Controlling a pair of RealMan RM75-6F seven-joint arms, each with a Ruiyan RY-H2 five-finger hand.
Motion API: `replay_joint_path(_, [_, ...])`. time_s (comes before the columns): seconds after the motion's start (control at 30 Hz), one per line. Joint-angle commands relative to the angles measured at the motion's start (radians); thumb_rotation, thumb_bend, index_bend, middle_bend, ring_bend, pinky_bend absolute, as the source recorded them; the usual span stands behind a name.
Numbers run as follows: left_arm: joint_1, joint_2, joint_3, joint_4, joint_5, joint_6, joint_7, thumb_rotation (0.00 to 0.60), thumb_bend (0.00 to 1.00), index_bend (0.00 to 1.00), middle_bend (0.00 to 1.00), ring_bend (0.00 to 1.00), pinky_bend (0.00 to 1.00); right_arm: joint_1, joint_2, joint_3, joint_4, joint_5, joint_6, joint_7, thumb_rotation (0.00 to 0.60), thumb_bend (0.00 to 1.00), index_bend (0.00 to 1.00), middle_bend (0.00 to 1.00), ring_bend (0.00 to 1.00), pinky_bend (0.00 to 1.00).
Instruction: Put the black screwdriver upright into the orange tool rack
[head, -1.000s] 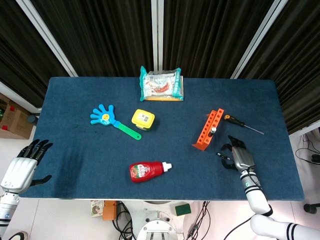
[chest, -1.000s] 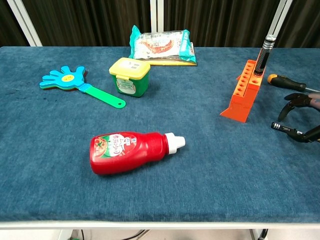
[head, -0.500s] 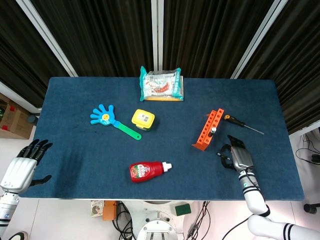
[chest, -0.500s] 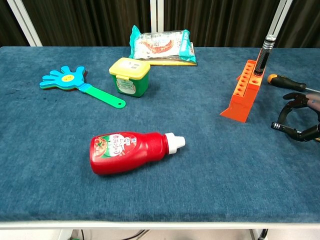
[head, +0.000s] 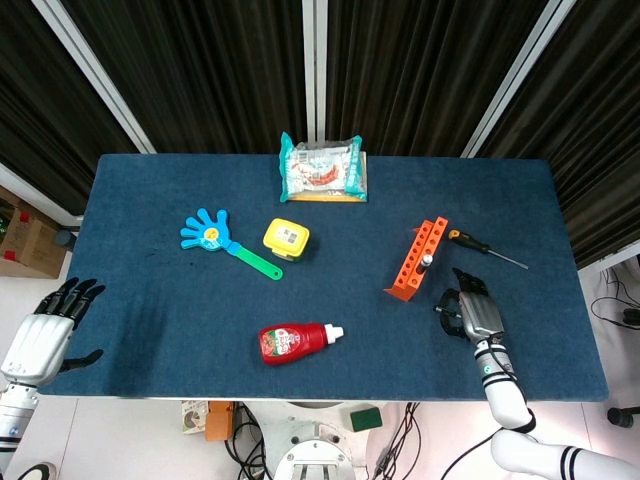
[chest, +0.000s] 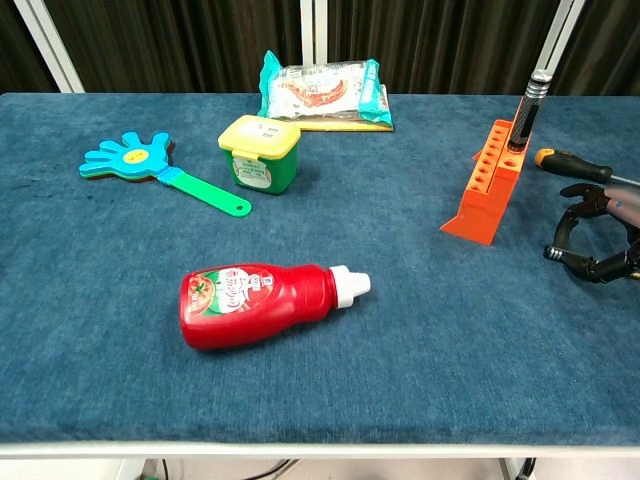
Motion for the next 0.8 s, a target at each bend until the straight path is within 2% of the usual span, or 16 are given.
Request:
replay_joint_path(0.03, [0.001, 0.0, 0.001, 0.0, 0.003, 0.003, 0.0, 0.6, 0.0, 0.14, 0.09, 0.03, 0.2, -0.004, 0.001, 0.004, -0.004, -0.005, 0.005, 0.008, 0.6, 0.46, 0.55, 0.02, 0.0, 0.0])
replay_joint_path(0.2, [0.005, 0.0, 0.002, 0.0, 0.007, 0.011, -0.001, 0.6, 0.0, 0.14, 0.09, 0.03, 0.2, -0.026, 0.046, 0.017, -0.054, -0.072, 0.032, 0.095, 0.6, 0.46, 0.58, 0.03, 0.0, 0.0])
replay_joint_path(0.3, [0.006, 0.0, 0.001, 0.001, 0.009, 0.016, -0.003, 0.6, 0.0, 0.14, 0.09, 0.03, 0.2, -0.05, 0.104, 0.037, -0.104, -0.139, 0.055, 0.215, 0.6, 0.47, 0.59, 0.03, 0.0, 0.0])
replay_joint_path(0.5, [0.006, -0.002, 0.0, 0.001, 0.007, 0.014, -0.001, 0.6, 0.0, 0.14, 0.09, 0.03, 0.2, -0.084, 0.182, 0.11, -0.125, -0.278, 0.105, 0.59, 0.6, 0.47, 0.62, 0.04, 0.0, 0.0])
replay_joint_path(0.67, [0.002, -0.006, -0.003, 0.004, 0.012, 0.016, 0.005, 0.6, 0.0, 0.14, 0.09, 0.03, 0.2, -0.074, 0.182, 0.18, -0.059, -0.382, 0.153, 0.939, 0.6, 0.45, 0.63, 0.03, 0.0, 0.0])
replay_joint_path(0.8, [0.0, -0.015, -0.004, 0.016, 0.017, 0.017, 0.001, 0.6, 0.0, 0.14, 0.09, 0.03, 0.2, -0.036, 0.162, 0.217, 0.01, -0.411, 0.148, 1.103, 0.6, 0.43, 0.65, 0.03, 0.0, 0.0])
